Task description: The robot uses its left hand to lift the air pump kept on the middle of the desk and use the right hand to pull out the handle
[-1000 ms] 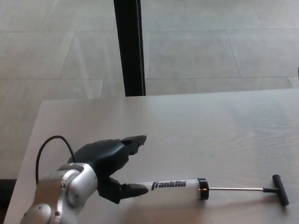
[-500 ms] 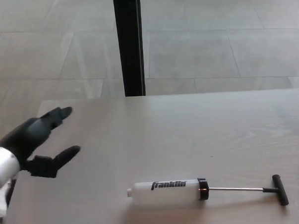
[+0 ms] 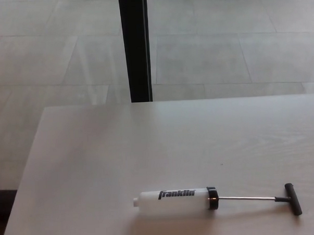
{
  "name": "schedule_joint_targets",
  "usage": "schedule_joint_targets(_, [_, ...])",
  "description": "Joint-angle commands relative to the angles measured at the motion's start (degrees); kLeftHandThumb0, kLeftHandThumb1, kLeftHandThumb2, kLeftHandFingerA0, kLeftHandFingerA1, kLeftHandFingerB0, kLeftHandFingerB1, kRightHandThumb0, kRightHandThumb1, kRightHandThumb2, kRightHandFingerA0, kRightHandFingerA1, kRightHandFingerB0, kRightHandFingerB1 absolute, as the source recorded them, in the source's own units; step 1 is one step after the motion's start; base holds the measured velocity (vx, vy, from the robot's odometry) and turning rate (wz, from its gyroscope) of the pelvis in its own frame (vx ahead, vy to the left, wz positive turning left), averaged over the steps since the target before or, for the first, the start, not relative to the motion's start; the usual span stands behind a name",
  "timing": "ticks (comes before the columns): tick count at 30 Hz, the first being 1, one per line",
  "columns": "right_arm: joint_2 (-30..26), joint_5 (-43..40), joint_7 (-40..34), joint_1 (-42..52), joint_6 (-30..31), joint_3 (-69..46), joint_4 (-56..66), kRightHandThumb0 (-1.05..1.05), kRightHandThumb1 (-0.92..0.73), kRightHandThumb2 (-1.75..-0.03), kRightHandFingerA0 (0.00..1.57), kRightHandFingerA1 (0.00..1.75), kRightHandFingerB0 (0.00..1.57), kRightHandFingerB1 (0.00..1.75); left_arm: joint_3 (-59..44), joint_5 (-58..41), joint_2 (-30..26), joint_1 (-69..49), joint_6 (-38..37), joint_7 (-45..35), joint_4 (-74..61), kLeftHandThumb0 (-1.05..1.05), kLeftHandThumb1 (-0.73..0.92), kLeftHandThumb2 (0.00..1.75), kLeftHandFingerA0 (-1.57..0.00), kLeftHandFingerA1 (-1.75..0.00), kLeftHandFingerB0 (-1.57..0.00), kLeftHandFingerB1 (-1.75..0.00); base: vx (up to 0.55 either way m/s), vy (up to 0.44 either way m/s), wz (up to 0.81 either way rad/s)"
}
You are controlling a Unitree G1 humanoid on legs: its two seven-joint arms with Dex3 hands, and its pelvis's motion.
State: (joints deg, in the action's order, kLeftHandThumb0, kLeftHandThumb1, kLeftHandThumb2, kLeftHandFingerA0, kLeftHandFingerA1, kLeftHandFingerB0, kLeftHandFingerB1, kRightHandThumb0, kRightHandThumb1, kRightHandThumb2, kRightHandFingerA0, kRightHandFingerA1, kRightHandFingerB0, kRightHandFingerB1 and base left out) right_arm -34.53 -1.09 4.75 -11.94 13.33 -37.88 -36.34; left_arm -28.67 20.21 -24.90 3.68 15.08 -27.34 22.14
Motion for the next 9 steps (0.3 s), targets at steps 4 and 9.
schedule_joint_targets(4, [1.9,-21.0,-10.9,6.8,-7.8,-27.5,-20.2,-0.66,-0.87,-0.66,0.62,0.79,0.32,0.43,-28.1,-20.7,6.1,-14.5,5.3,17.4,22.8,-0.5,0.79,0.63,-0.38,-0.58,-0.3,-0.42,0.0,0.0,0.0])
schedule_joint_targets(9, [5.4,-21.9,-7.6,5.0,-8.1,-28.4,-21.2,-0.69,-0.86,-0.66,0.57,0.96,0.36,0.43,-36.3,-25.0,6.1,-13.6,2.6,25.1,27.1,-0.45,0.75,0.62,-0.46,-0.73,-0.38,-0.58,0.0,0.0,0.0])
